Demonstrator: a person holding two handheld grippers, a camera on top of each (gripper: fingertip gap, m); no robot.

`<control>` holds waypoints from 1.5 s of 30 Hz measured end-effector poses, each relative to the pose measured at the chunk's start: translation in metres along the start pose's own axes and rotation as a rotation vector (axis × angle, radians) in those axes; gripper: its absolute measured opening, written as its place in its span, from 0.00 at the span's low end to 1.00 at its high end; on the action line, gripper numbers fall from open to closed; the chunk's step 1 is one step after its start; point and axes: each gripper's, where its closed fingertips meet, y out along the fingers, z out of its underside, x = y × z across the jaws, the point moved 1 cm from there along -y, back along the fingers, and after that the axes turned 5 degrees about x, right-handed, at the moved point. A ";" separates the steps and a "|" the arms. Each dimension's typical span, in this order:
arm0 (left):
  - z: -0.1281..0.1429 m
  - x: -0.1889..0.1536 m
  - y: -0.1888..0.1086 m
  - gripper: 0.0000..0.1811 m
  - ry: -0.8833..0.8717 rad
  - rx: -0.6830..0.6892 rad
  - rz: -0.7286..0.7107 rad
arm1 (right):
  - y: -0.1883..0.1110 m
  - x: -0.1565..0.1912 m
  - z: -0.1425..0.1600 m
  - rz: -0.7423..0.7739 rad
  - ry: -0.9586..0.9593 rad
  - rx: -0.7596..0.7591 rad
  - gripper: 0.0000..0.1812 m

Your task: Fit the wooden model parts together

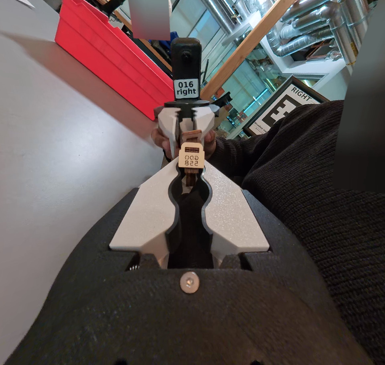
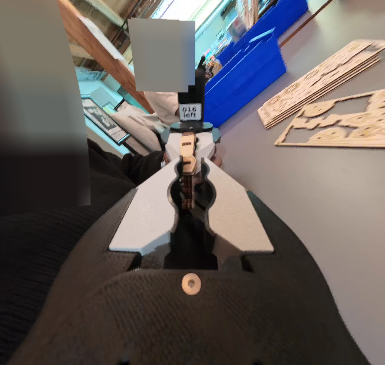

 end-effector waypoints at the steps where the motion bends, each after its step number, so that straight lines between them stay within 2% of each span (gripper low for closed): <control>1: 0.002 0.001 0.000 0.04 0.005 0.012 -0.005 | 0.004 0.002 0.004 -0.016 0.010 0.016 0.08; 7: 0.000 0.000 -0.001 0.04 0.001 -0.002 -0.003 | -0.007 0.000 -0.009 0.004 -0.004 -0.038 0.07; 13: 0.000 0.000 -0.001 0.03 0.006 0.002 -0.003 | 0.002 -0.002 0.004 0.008 0.007 0.032 0.08; 17: 0.001 -0.001 0.000 0.03 0.012 0.008 -0.002 | -0.009 0.000 -0.012 0.004 -0.010 -0.050 0.07; 21: 0.003 -0.001 0.000 0.04 0.014 0.019 -0.004 | 0.003 0.000 0.006 0.007 -0.003 0.039 0.08; 27: 0.002 0.000 0.000 0.04 0.008 0.014 -0.009 | -0.014 0.004 -0.019 0.014 -0.058 -0.075 0.07; 31: 0.003 0.000 0.000 0.04 0.013 0.023 -0.014 | 0.004 0.005 0.005 0.021 -0.056 0.046 0.09; 36: 0.000 0.001 -0.002 0.03 0.001 0.002 -0.019 | -0.010 0.006 -0.014 0.023 -0.067 -0.049 0.06; 39: -0.001 0.001 -0.001 0.03 -0.002 -0.002 -0.014 | 0.002 0.005 0.003 0.017 -0.058 0.039 0.10; 40: 0.002 0.003 -0.002 0.04 0.002 0.011 -0.027 | 0.005 0.003 0.007 0.025 -0.051 0.058 0.09; 42: -0.001 0.002 -0.004 0.04 -0.003 -0.007 -0.025 | 0.002 0.002 0.004 0.028 -0.050 0.056 0.08; 45: 0.000 0.001 -0.002 0.04 0.004 0.000 -0.024 | -0.008 0.006 -0.013 0.040 -0.084 -0.035 0.05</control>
